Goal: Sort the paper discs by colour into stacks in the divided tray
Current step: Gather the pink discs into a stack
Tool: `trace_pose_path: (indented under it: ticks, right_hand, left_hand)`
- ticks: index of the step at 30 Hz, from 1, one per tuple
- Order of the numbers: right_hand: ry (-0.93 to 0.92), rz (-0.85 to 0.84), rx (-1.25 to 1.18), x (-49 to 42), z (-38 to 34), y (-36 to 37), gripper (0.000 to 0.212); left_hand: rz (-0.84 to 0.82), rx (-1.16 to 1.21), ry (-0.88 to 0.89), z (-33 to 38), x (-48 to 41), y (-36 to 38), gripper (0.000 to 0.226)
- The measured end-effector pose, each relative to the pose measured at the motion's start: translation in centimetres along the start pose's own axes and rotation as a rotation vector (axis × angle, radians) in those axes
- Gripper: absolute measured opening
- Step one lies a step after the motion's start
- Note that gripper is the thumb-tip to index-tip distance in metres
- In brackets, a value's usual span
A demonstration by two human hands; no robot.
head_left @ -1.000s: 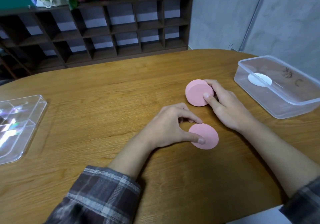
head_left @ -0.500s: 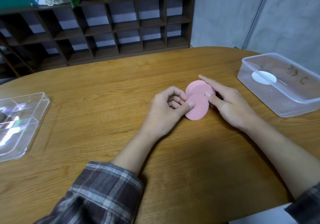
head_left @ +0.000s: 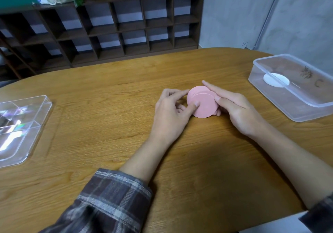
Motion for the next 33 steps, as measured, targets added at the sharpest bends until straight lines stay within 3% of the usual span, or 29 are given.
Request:
trace_pose_path:
  ticks: [7, 12, 16, 19, 25, 29, 33]
  right_hand:
    - [0.115, -0.047, 0.194, 0.6, 0.1, 0.9, 0.057]
    - [0.123, -0.106, 0.387, 0.6, 0.0, 1.9, 0.069]
    - [0.076, -0.09, 0.436, 0.4, 0.2, 1.6, 0.067]
    - [0.031, -0.061, 0.426, 0.4, 0.0, 1.4, 0.062]
    - [-0.054, -0.027, 0.357, 0.7, -0.4, 0.9, 0.036]
    - [-0.05, -0.04, 0.316, 1.2, -0.2, 1.0, 0.033]
    - [-0.113, -0.048, 0.311, 1.9, -1.2, 1.8, 0.026]
  left_hand:
    - [0.105, -0.07, 0.085, 1.0, 0.3, -1.1, 0.03]
    - [0.086, -0.325, 0.187, 2.3, 0.8, -0.2, 0.045]
    - [-0.005, -0.545, 0.165, 3.0, 1.7, 1.0, 0.056]
    - [0.018, -0.603, 0.181, 3.2, 2.0, 1.0, 0.057]
    - [0.004, -0.456, 0.191, 2.2, 1.7, 0.2, 0.048]
    - [0.028, -0.194, 0.167, 1.2, 2.2, -1.5, 0.031]
    - [0.014, -0.08, 0.073, 0.4, 3.3, -2.7, 0.027]
Point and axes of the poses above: each hand's wrist, its own x-axis away from the middle knuckle, its own y-axis out of the palm, z = x × y, the point moved 9 cm from there along -x, towards the middle knuckle, and after that the axes turned 14 degrees about -x, right-handed, at the moved point
